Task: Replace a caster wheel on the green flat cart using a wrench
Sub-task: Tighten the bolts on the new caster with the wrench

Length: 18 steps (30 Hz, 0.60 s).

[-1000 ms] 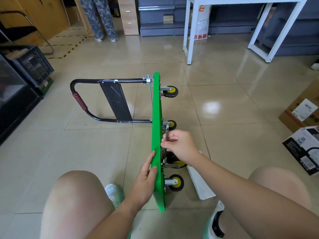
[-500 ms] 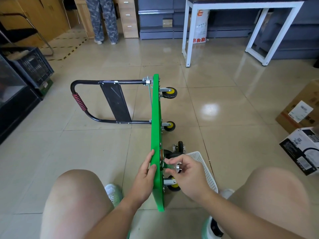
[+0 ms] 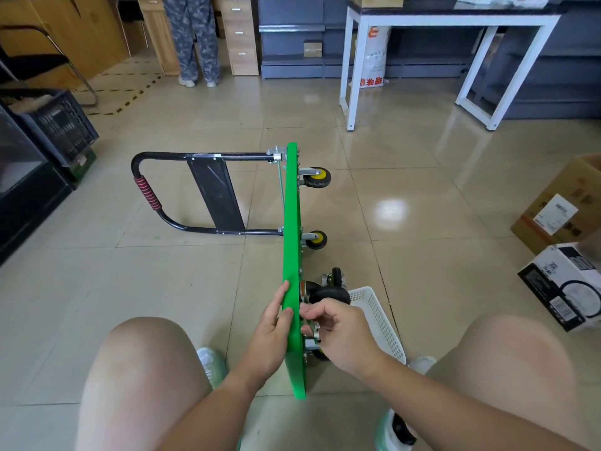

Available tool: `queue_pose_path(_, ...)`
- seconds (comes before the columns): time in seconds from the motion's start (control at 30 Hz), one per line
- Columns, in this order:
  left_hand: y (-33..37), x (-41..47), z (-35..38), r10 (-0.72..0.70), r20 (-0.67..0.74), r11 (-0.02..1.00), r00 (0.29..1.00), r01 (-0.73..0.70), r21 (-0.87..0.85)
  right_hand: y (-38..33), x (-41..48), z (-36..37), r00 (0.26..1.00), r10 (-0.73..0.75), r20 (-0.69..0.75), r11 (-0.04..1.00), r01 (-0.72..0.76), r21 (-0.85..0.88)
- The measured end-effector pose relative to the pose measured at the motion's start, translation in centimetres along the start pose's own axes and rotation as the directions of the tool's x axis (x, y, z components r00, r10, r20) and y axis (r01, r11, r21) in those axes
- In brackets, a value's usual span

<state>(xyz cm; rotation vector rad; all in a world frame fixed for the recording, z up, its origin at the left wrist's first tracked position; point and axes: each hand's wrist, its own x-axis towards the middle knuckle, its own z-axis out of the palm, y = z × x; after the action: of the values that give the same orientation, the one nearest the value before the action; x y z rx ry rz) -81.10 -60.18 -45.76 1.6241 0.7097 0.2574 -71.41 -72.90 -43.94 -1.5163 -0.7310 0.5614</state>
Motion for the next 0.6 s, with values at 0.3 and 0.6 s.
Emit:
queue_pose_path(0.3,-0.2,0.1,0.0,0.018,0.002,0.999,1.000,-0.018,0.032,-2.2,4.8,0.0,0.996,0.082,-0.039,0.977,-0.089,-0.196)
queue_pose_path(0.6,0.0,0.2,-0.2,-0.004,0.021,1.000,1.000,0.004,0.015,-2.4,10.4,-1.0,0.977,0.210,-0.045,0.959,-0.215,-0.186)
